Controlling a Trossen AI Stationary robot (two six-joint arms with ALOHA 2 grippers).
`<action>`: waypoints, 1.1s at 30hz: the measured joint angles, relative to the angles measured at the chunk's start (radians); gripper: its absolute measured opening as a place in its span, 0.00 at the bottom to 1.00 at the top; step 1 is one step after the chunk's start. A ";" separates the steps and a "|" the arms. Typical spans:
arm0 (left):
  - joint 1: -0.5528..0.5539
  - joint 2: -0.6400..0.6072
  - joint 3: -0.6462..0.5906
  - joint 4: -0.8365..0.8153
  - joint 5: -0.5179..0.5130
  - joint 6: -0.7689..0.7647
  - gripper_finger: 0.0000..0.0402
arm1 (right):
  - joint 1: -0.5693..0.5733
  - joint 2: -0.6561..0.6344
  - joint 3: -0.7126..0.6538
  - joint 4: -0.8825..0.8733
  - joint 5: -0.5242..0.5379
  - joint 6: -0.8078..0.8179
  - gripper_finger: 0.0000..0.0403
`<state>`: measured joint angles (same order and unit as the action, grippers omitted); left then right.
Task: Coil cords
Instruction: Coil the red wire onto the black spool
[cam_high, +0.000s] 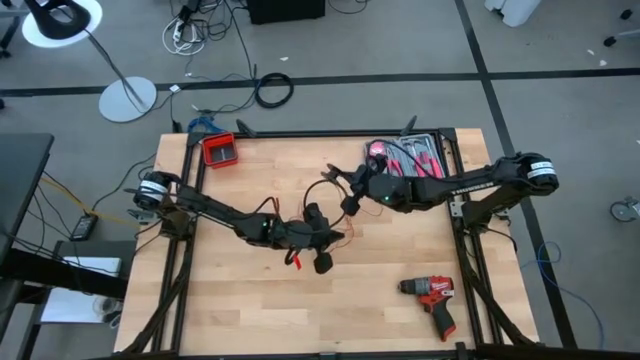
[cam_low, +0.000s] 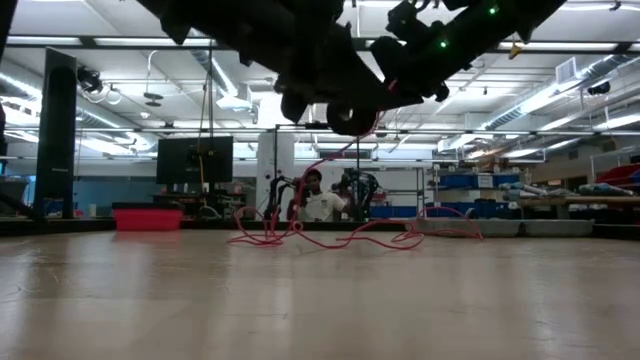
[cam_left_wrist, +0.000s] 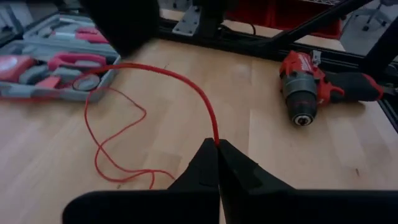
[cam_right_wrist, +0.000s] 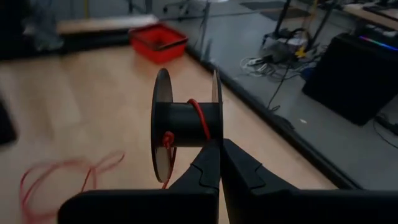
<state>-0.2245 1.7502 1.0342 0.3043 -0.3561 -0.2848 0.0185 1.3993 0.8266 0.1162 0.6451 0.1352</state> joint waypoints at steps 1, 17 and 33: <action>0.000 -0.002 0.010 -0.011 -0.001 0.014 0.00 | 0.007 -0.001 0.000 -0.020 -0.010 -0.005 0.00; 0.000 -0.049 0.235 -0.464 -0.103 0.177 0.00 | 0.130 -0.005 0.000 -0.140 -0.017 -0.069 0.00; 0.000 -0.048 0.388 -0.725 -0.251 0.232 0.00 | 0.227 -0.074 0.000 -0.236 -0.010 -0.095 0.00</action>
<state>-0.2241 1.7023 1.4222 -0.4208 -0.6070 -0.0525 0.2457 1.3252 0.8265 -0.1195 0.6356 0.0406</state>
